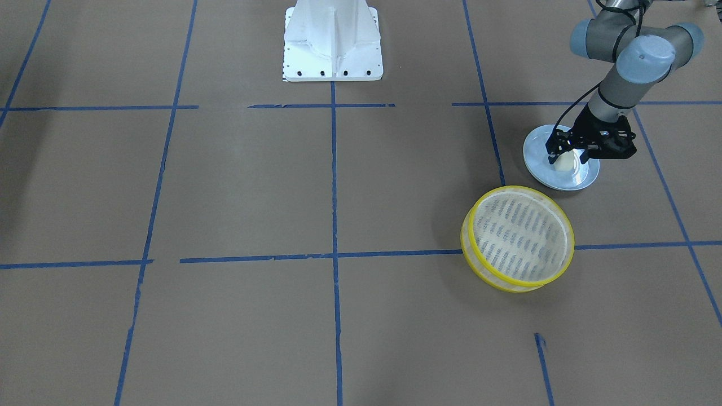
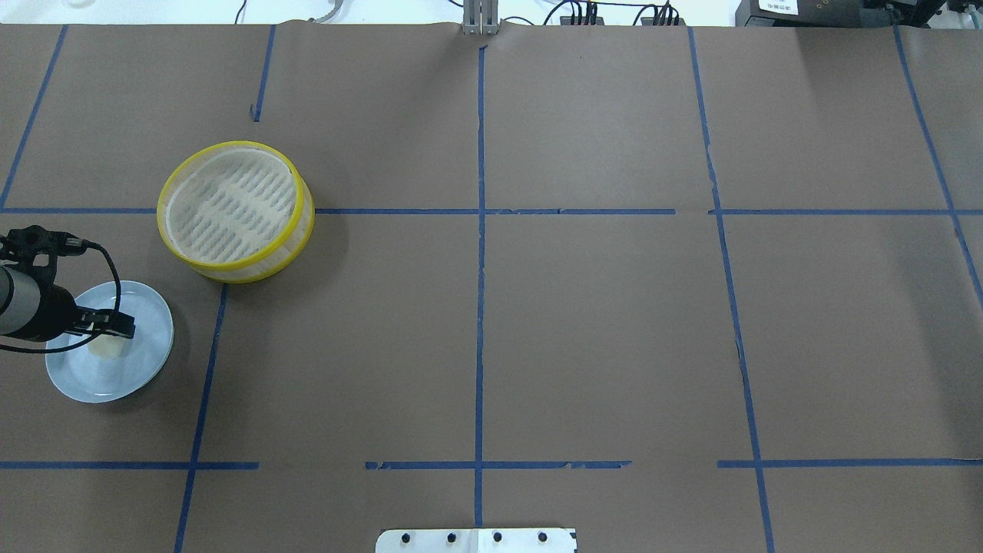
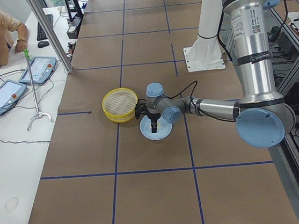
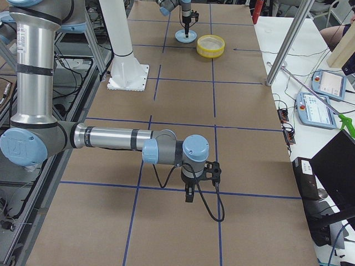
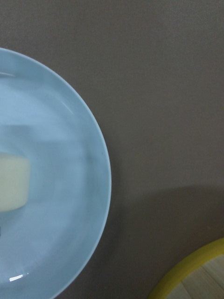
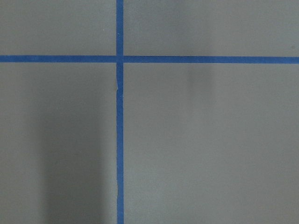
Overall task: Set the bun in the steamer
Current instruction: 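Close the left gripper on the bun and lift it off the plate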
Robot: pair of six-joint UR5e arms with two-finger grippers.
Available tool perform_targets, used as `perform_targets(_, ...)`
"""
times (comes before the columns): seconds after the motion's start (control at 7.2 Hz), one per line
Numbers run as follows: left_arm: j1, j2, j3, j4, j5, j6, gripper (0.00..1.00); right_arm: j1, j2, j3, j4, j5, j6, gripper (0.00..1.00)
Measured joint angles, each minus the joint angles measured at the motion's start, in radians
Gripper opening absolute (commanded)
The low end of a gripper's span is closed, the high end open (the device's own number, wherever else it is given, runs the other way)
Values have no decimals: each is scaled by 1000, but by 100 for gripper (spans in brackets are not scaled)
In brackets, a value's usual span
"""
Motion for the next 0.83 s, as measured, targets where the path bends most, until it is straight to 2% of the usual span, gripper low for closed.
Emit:
perform_targets(0.56,3,-3,2,4,-3,-1,61,0,0,0,0,0,0,100)
perform_targets(0.83,9,-5,15,4,-5,-1,31,0,0,0,0,0,0,100)
